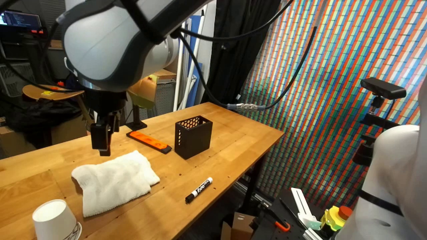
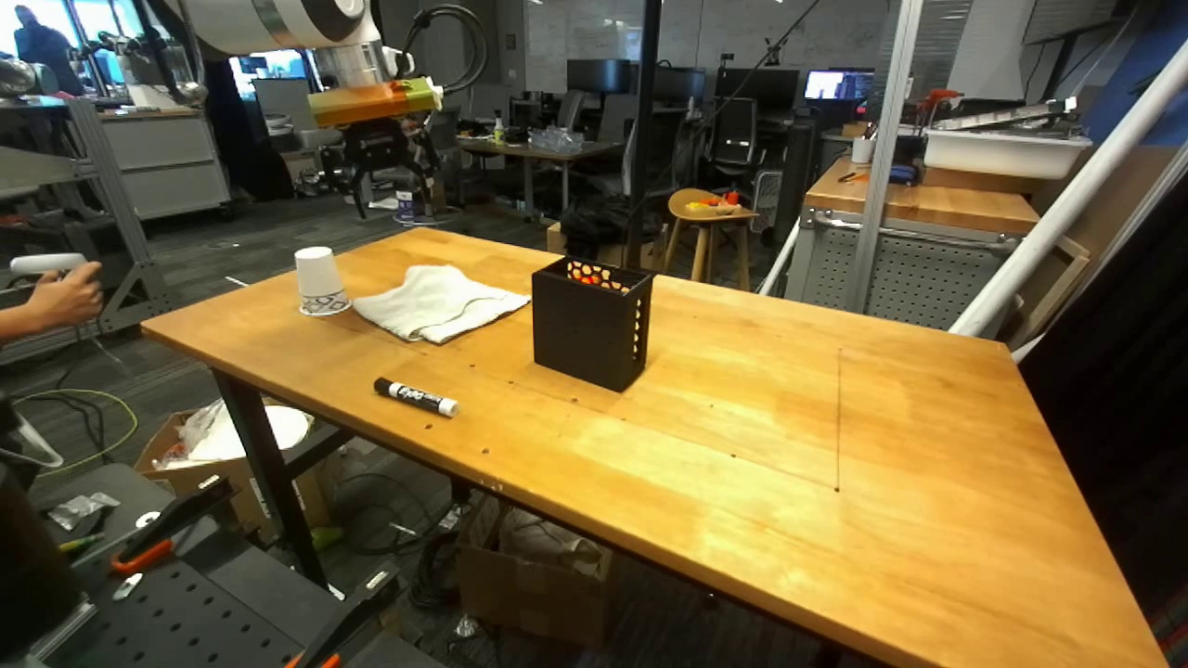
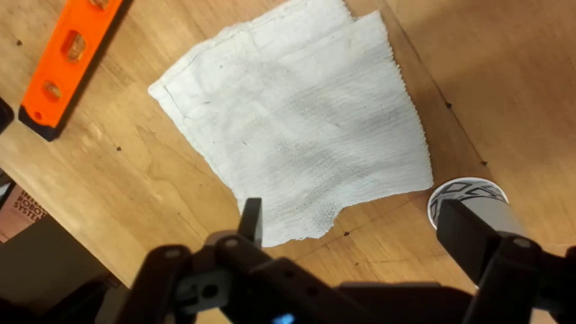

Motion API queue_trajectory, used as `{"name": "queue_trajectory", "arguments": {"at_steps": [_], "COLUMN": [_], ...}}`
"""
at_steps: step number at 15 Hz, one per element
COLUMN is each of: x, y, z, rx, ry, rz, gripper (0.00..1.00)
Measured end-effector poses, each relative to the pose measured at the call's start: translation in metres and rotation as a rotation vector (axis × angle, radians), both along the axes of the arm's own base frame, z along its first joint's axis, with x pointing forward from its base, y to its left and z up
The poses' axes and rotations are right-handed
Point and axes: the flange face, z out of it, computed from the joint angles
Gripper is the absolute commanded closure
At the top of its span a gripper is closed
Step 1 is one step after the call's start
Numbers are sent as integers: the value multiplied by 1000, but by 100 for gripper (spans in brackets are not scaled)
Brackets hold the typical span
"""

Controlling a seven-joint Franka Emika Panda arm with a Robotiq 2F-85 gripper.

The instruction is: Pick up the white towel from the table and put it in the black basket.

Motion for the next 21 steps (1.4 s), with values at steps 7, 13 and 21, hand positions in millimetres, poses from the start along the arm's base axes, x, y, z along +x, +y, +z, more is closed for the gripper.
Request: {"name": "queue_trajectory", "arguments": {"at_steps": [7,13,21], "x": [43,61,46], "y": [9,-20,-41], "z": [-88,-165,-167], "rx": [-54,-58,-14], "ry": [8,87,192], "rz": [103,130,125], "gripper": [0,25,80]}}
